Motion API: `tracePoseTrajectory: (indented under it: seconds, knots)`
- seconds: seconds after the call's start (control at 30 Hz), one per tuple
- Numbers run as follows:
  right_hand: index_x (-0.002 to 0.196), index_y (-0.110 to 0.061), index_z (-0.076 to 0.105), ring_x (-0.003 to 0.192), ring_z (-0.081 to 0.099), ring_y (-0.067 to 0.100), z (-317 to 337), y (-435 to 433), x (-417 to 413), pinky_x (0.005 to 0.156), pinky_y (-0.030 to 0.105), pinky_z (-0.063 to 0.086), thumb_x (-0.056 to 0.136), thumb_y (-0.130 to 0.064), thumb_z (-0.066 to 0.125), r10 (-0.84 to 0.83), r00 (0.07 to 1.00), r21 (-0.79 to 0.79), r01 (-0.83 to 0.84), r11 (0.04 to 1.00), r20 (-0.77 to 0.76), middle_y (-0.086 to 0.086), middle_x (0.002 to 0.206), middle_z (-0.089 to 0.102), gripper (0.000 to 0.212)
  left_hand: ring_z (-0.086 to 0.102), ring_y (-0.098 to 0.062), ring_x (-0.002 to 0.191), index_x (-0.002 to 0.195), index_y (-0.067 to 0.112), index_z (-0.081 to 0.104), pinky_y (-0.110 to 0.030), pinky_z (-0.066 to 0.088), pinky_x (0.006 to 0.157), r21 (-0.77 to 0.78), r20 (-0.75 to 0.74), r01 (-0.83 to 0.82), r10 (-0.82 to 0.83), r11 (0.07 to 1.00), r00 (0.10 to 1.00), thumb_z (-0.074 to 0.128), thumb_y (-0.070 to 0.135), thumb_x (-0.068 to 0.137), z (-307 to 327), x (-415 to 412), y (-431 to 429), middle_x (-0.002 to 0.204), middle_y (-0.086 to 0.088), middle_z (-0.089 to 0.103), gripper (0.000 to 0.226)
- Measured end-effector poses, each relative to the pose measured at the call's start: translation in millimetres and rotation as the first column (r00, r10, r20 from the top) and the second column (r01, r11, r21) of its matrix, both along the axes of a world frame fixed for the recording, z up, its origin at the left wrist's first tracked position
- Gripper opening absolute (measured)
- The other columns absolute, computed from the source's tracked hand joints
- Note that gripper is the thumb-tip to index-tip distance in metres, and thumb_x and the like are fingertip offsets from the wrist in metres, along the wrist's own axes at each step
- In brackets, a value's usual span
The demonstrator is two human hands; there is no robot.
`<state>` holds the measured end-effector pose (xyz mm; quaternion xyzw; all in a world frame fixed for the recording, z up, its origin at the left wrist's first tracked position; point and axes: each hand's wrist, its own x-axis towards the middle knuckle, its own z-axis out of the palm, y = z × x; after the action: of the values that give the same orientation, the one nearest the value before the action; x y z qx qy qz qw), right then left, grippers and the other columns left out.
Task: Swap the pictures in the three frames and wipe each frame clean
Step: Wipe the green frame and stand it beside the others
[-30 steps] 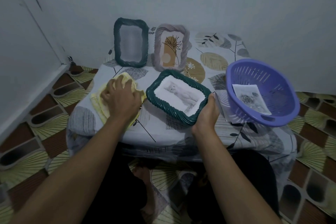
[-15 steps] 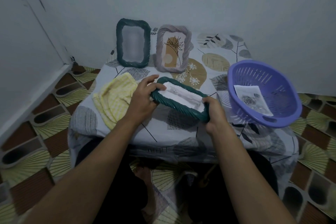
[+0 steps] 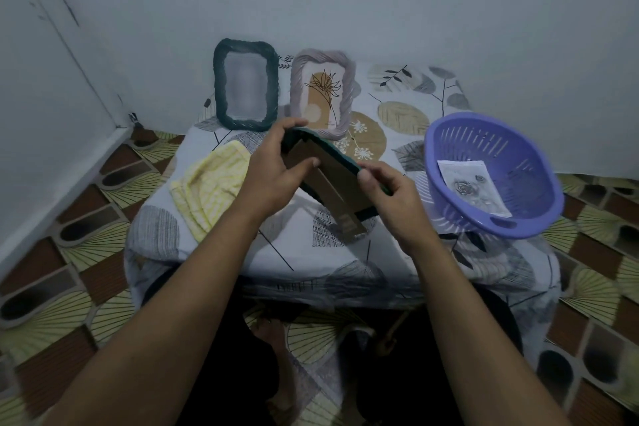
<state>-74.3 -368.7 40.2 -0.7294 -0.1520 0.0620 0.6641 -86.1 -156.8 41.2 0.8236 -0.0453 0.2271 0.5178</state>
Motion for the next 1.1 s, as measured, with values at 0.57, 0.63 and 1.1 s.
tracePoseTrajectory:
  seconds: [0.57, 0.63, 1.1]
  knots:
    - [0.11, -0.006, 0.062, 0.075, 0.069, 0.023, -31.4, 28.2, 5.2, 0.07, 0.038, 0.057, 0.091, 0.006, 0.056, -0.017, 0.869, 0.402, 0.246, 0.882, -0.495, 0.014, 0.093, 0.071, 0.023, 0.045, -0.022, 0.12, 0.131, 0.022, 0.055, -0.04, 0.039, 0.102, 0.235, -0.132, -0.264, 0.299, 0.935, 0.945, 0.066, 0.057, 0.071, -16.3, -5.8, -39.4, 0.127, -0.001, 0.055, 0.07]
    - [0.114, -0.004, 0.061, 0.076, 0.07, 0.023, -35.2, 29.4, 5.0, 0.068, 0.036, 0.06, 0.091, 0.006, 0.057, 0.013, 0.854, 0.436, 0.252, 0.864, -0.521, 0.014, 0.094, 0.072, 0.026, 0.052, -0.019, 0.116, 0.132, 0.022, 0.052, -0.044, 0.044, 0.101, 0.208, -0.206, -0.237, 0.279, 0.949, 0.938, 0.07, 0.06, 0.067, -16.1, -7.5, -42.0, 0.12, 0.004, 0.055, 0.078]
    - [0.104, -0.018, 0.057, 0.082, 0.07, 0.008, -38.8, 24.6, 8.1, 0.063, 0.024, 0.056, 0.097, 0.007, 0.051, -0.168, 0.95, 0.261, 0.238, 0.935, -0.264, 0.005, 0.105, 0.072, 0.027, 0.053, -0.025, 0.123, 0.14, 0.029, 0.049, -0.044, 0.039, 0.103, 0.51, -0.413, -0.075, 0.32, 0.857, 0.852, 0.072, 0.054, 0.077, 22.5, -2.1, -36.7, 0.13, 0.003, 0.062, 0.072]
